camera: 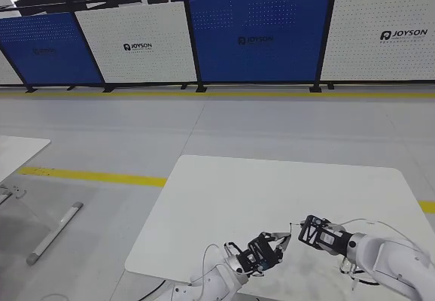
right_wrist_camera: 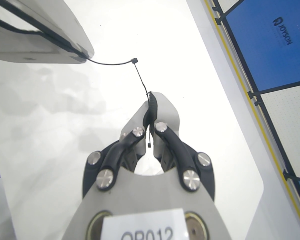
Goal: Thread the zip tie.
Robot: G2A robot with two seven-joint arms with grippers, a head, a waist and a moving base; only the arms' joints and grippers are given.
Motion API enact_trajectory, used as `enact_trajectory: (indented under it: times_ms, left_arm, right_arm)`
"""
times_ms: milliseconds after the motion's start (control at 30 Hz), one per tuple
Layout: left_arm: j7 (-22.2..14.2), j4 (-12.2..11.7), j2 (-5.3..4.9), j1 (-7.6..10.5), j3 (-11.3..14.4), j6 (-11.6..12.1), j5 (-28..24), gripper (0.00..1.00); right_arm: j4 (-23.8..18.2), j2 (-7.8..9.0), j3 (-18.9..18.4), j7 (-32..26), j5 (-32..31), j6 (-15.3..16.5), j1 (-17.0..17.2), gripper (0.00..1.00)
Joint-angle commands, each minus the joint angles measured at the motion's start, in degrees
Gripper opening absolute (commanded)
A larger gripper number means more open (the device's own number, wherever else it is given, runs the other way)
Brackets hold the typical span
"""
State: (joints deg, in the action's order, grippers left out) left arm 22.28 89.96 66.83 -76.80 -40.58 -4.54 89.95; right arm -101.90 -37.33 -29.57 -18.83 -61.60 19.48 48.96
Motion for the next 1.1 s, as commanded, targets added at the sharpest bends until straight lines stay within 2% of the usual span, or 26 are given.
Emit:
enact_trajectory:
  times_ms: [0, 733, 1067]
  left_arm:
    - [0.05, -0.04, -0.01, 0.00, 0.01, -0.14, 0.00, 0.00]
    - [0.24, 0.01, 0.04, -0.45, -0.87, -0.61, 0.00, 0.00]
    - [0.09, -0.07, 0.03, -0.17, -0.33, -0.61, 0.00, 0.00]
  right_arm:
    - [0.08, 0.01, 0.00, 0.02, 0.05, 0.00, 0.02, 0.00]
    - [0.52, -0.01, 0.18, -0.02, 0.43, 0.00, -0.24, 0.00]
    - [0.30, -0.02, 0.36, -0.29, 0.38, 0.00, -0.40, 0.00]
